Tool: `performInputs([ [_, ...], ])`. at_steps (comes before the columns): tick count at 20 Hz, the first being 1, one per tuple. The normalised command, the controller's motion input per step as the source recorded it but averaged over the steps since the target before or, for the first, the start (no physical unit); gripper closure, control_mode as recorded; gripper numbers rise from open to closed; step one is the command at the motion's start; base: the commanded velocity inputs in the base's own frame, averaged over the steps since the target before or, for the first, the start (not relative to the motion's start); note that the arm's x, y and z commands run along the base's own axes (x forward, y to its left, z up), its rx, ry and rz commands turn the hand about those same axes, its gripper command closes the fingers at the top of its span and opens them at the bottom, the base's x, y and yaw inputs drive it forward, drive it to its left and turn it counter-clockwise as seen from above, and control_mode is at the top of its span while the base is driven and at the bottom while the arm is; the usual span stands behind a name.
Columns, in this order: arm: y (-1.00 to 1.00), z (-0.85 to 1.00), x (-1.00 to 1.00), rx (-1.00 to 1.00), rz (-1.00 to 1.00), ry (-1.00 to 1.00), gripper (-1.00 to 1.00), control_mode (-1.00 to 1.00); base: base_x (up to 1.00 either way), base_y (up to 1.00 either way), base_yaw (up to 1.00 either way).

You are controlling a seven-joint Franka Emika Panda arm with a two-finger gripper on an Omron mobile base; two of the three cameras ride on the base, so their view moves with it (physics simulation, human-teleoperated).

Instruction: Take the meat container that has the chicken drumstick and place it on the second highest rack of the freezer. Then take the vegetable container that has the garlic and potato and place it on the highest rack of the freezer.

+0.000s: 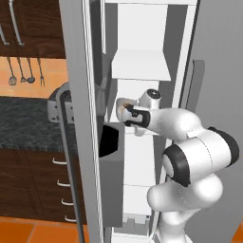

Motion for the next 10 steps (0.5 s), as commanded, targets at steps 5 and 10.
performInputs([
  [5,0.0,-0.29,0.36,-0.02,-0.04,0.0,-1.0,-1.0,0.0,0.0,0.0],
  [10,-0.03,0.11,-0.27,0.0,-0.01,-0.12,-1.0,-1.0,0.0,0.0,0.0],
])
